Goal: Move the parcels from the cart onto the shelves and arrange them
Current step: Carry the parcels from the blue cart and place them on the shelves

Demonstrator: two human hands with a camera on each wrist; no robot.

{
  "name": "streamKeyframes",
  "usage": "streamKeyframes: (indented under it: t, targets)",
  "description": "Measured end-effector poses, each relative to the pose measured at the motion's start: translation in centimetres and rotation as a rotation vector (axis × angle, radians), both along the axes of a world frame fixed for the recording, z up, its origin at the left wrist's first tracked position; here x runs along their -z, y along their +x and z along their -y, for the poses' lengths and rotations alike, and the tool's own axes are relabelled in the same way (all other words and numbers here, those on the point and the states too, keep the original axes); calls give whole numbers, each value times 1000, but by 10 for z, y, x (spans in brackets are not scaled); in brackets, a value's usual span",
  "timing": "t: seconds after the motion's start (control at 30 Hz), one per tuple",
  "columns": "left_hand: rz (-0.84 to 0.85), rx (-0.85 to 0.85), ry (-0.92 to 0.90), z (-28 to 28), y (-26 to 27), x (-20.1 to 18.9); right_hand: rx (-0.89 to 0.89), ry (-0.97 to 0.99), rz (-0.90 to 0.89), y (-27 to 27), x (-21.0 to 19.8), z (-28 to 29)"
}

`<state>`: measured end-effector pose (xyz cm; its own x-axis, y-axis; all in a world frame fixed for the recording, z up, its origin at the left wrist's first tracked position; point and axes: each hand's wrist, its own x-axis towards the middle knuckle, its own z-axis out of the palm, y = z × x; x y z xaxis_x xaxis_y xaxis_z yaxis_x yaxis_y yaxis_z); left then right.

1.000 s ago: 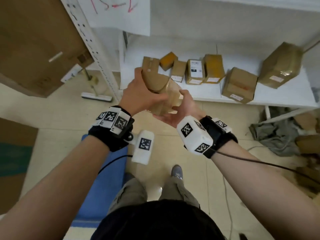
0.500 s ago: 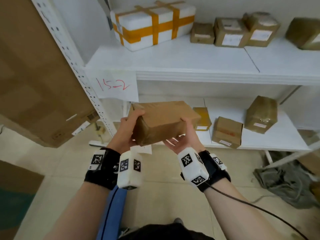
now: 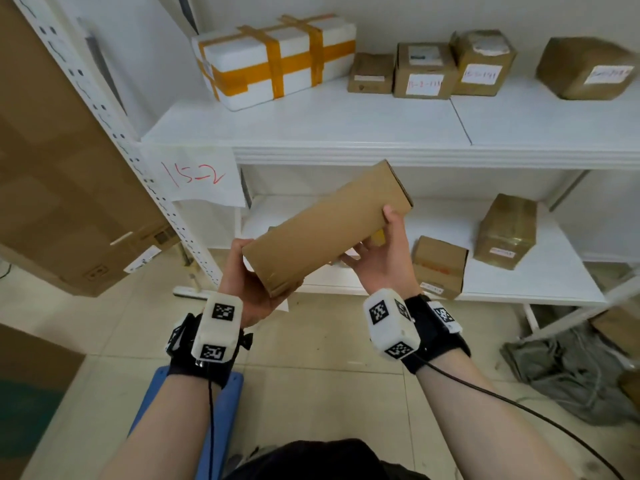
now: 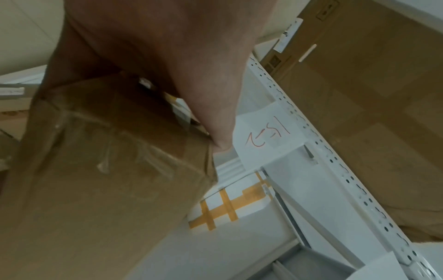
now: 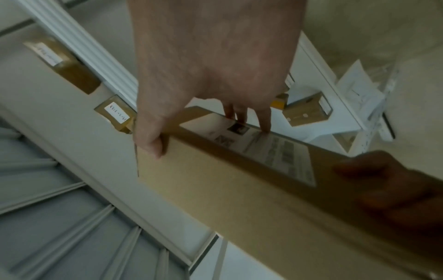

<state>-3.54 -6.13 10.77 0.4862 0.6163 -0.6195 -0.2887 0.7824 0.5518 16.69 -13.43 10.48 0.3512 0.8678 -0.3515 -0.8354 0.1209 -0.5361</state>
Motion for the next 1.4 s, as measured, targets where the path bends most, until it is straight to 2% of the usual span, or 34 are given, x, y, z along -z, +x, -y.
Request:
streamKeyframes:
  t: [0.27,0.33,0.4,0.5,0.73,0.9,1.03,1.2,1.4]
  targets:
    - [76,87,-120,3,18,19,-40,-99,142,26,-11,7]
    - [79,166,-146,1,23,24,-36,-131,157,33,-16,8]
    - [-24,207,-51,-4,28,29,-44,-156,201,41,-23,10]
    - [-297,180,140,-12,35,21,-66,-208,291,52,-33,13]
    - [-412,260,383,-48,49,-29,-20,-184,445,55,-67,7]
    - [-402,366,658,-56,74,-79,-74,-106,619,58,-99,6]
    - [-272,462,816,-44,88,-113,-156,-46,731,56,-121,8]
    - [-247,524,944,-39,90,-131,-196,41,739,59,-131,18]
    - [-246,523,1121,-32,95,-129,-261,122,743,65,-114,24]
